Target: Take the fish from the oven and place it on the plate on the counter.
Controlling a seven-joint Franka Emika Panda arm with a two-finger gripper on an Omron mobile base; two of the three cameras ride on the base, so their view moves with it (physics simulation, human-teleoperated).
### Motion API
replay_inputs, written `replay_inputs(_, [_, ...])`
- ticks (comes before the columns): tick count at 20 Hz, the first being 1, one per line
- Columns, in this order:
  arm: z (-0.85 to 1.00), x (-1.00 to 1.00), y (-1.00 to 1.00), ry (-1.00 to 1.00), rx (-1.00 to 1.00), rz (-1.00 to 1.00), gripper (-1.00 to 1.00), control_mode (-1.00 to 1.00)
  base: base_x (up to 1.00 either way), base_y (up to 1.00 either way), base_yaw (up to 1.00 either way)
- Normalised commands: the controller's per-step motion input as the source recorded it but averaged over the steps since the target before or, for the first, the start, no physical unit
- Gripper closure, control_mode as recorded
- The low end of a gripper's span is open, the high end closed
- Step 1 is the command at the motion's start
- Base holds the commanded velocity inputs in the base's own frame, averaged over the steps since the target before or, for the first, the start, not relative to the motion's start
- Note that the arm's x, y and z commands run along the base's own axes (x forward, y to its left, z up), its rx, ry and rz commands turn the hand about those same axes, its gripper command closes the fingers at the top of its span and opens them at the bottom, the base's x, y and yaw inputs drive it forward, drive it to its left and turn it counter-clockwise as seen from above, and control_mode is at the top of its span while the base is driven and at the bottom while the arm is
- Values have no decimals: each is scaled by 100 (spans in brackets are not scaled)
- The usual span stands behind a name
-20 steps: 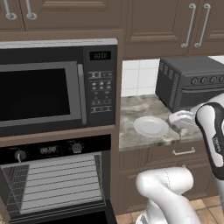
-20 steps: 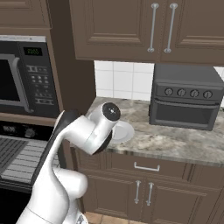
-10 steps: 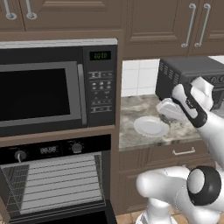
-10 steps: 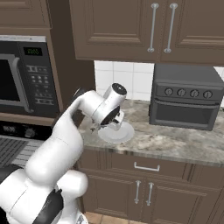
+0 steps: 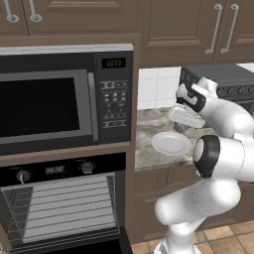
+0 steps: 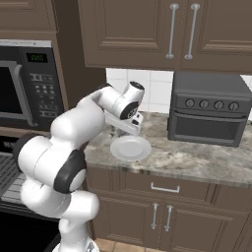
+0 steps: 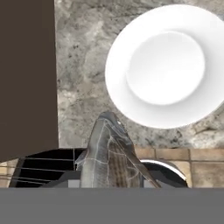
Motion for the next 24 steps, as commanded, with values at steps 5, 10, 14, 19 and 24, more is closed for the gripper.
replay_inputs(5, [-61,29,0,0,-16,0,100,-100,0,0,0])
replay_inputs(10, [-50,37,0,0,-14,0,100,-100,0,0,0])
replay_inputs(14, [-34,17,0,-3,-7,0,100,-100,0,0,0])
replay_inputs(19, [-41,11,0,0,-1,0,100,-100,0,0,0])
replay_inputs(24, [-32,3,-2,0,0,0,100,-100,0,0,0])
